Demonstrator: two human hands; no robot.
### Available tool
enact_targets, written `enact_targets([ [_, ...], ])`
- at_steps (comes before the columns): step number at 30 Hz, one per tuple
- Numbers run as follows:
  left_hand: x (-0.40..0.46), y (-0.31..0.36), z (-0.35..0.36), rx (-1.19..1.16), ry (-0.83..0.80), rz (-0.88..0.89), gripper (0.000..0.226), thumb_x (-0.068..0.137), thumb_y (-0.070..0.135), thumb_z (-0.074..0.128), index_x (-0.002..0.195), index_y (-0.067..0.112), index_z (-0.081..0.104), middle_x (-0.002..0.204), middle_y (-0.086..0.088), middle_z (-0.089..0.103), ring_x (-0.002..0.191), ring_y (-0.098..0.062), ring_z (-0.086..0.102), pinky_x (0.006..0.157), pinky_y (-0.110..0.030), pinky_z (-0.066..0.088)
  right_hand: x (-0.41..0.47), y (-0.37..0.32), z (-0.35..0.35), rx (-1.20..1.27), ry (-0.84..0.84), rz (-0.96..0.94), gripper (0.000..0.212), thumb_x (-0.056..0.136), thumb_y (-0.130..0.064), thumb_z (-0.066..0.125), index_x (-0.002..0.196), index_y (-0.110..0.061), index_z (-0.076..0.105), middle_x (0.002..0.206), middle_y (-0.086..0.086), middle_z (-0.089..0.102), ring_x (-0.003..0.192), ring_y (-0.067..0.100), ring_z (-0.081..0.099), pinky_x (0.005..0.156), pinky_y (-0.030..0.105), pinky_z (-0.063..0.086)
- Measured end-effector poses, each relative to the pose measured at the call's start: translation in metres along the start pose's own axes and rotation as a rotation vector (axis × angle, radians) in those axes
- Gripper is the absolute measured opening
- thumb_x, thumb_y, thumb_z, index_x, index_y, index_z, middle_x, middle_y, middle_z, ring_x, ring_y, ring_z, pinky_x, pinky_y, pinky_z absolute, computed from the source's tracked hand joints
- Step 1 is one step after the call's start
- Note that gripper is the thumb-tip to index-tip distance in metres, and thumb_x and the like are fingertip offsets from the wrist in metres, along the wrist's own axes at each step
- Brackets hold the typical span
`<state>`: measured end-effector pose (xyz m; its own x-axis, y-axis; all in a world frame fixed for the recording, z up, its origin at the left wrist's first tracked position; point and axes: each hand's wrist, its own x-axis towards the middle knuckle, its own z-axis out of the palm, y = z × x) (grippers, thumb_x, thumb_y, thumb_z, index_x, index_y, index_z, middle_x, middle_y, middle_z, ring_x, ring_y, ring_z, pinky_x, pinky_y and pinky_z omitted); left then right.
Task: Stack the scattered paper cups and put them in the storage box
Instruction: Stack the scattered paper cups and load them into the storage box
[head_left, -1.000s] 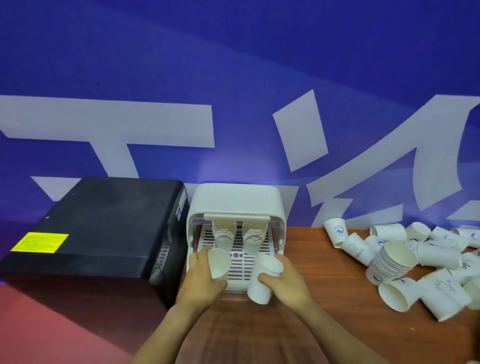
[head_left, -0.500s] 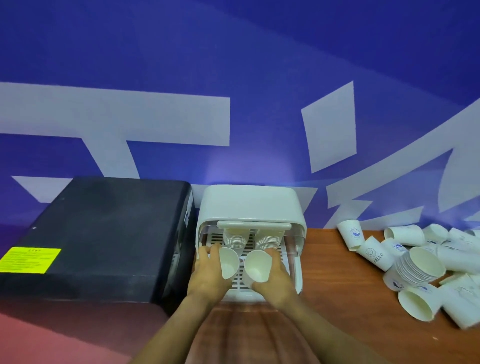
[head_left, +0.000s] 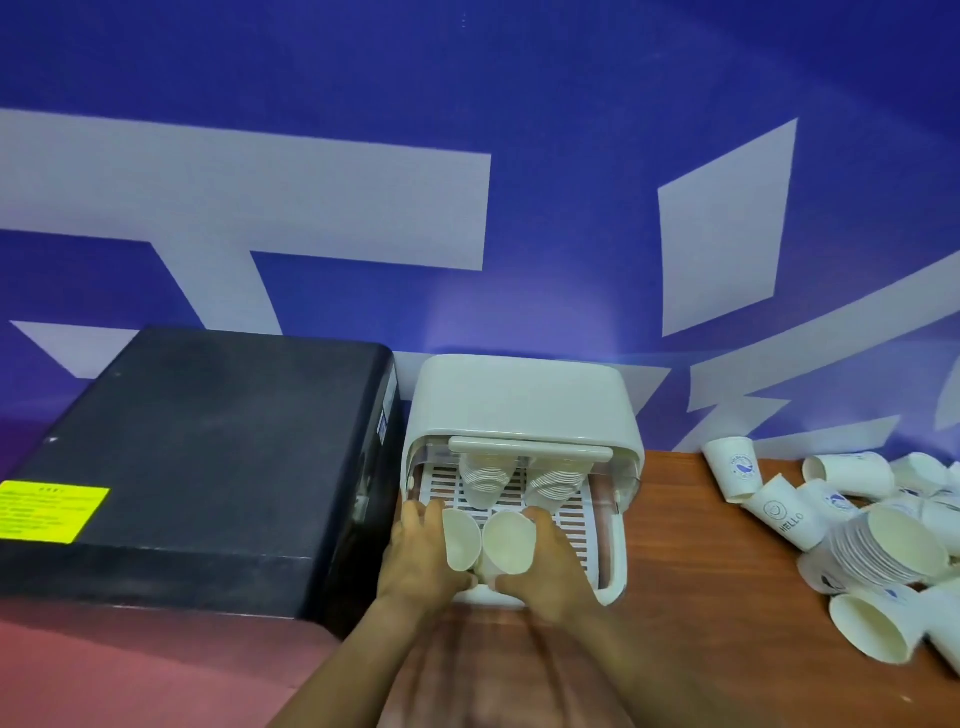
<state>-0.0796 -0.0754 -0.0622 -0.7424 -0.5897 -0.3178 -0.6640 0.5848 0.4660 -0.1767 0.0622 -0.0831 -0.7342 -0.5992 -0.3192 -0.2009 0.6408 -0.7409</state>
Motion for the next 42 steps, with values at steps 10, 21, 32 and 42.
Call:
enact_targets([
  [10,-0.019,0.006,-0.011,0.004,-0.042,0.064,0.093,0.073,0.042,0.076,0.146,0.022,0.022,0.146,-0.003,0.017,0.131,-0.026,0.028,0.105,-0.037,0.039,-0.019,0.0,-0.017,-0.029,-0.038,-0.002,0.095,0.055,-0.042,0.082,0.135,-0.031,0.032,0.13,-0.006,0.046,0.116,0.016,0.05,0.097,0.036,0.045],
  [21,-0.083,0.039,-0.021,-0.131,0.029,0.26,0.076,0.081,0.035,0.069,0.144,0.028,0.028,0.145,0.001,0.022,0.133,-0.021,0.029,0.107,-0.033,0.033,-0.095,0.014,-0.072,0.037,0.104,-0.024,0.073,0.075,-0.014,0.077,0.138,-0.02,0.04,0.132,0.004,0.044,0.107,0.017,0.056,0.092,0.025,0.047],
  [32,-0.121,0.124,0.028,-0.08,-0.041,0.347,0.074,0.081,0.034,0.07,0.144,0.026,0.032,0.145,-0.002,0.027,0.133,-0.023,0.032,0.107,-0.034,0.032,-0.158,0.083,-0.146,0.098,0.199,0.084,0.07,0.079,-0.022,0.074,0.139,-0.026,0.038,0.131,-0.001,0.042,0.104,0.016,0.055,0.076,0.02,0.043],
  [42,-0.184,0.259,0.156,0.023,-0.228,0.421,0.072,0.078,0.036,0.073,0.14,0.026,0.037,0.137,0.002,0.034,0.128,-0.021,0.035,0.108,-0.031,0.033,-0.214,0.218,-0.273,-0.075,0.103,0.002,0.05,0.079,-0.013,0.071,0.125,-0.02,0.053,0.112,-0.003,0.053,0.093,0.015,0.055,0.081,0.023,0.044],
])
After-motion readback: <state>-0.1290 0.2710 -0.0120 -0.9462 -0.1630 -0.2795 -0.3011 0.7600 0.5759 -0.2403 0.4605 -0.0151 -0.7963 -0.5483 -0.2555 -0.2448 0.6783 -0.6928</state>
